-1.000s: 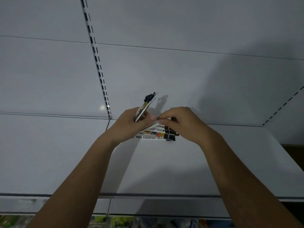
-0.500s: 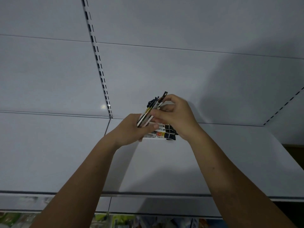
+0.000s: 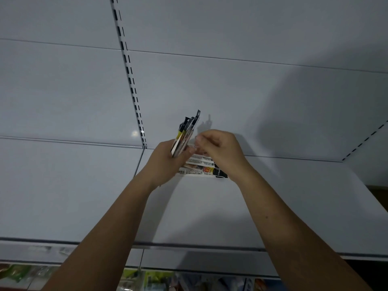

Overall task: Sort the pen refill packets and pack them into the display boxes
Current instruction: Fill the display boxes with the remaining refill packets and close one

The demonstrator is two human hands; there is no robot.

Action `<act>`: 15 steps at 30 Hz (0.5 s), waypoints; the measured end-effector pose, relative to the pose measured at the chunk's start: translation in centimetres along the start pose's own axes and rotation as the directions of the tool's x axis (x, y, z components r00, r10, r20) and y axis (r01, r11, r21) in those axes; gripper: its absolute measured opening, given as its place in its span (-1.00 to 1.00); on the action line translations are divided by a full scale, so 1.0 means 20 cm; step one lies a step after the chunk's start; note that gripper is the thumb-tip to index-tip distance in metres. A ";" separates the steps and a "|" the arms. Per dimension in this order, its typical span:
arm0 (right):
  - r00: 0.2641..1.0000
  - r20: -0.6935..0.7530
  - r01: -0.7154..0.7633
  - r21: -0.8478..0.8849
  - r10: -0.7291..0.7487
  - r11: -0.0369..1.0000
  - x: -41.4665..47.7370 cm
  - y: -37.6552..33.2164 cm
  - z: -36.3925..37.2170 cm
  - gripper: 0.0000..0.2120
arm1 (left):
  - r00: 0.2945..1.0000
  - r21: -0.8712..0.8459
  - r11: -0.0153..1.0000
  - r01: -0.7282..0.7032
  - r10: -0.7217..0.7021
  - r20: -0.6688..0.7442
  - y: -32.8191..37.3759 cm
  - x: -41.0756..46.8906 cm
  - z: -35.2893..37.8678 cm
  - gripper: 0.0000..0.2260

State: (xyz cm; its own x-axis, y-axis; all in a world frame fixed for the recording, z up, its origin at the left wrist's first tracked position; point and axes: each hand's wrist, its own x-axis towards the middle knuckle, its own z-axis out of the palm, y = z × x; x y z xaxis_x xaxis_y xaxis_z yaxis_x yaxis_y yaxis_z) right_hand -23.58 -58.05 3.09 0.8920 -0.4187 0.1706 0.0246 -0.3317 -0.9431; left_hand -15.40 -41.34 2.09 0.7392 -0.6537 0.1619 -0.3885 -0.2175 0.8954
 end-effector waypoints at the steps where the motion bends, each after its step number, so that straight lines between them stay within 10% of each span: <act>1: 1.000 0.000 0.010 -0.101 -0.010 0.995 0.01 0.05 -0.01 -0.92 | 1.000 0.011 1.000 0.013 -0.013 -0.023 0.00 0.00 -0.01 -0.79; 7: 0.993 0.096 0.006 -0.623 0.069 0.782 0.00 0.29 -0.02 -0.70 | 0.980 -0.175 0.971 0.161 -0.178 -0.091 -0.02 -0.02 -0.06 -0.63; 15: 0.989 0.140 0.059 -0.699 0.055 0.713 0.02 0.33 0.00 -0.72 | 0.964 -0.189 0.966 0.174 -0.207 -0.170 -0.16 0.00 -0.10 -0.62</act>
State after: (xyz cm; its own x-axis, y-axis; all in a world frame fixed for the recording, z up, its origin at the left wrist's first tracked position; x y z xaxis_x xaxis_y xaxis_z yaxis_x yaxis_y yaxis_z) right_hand -23.16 -60.41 -3.03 0.9463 -0.3140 0.0773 -0.2450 -0.8521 -0.4625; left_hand -13.04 -39.13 0.04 0.8861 -0.4616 0.0417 -0.1431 -0.1870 0.9719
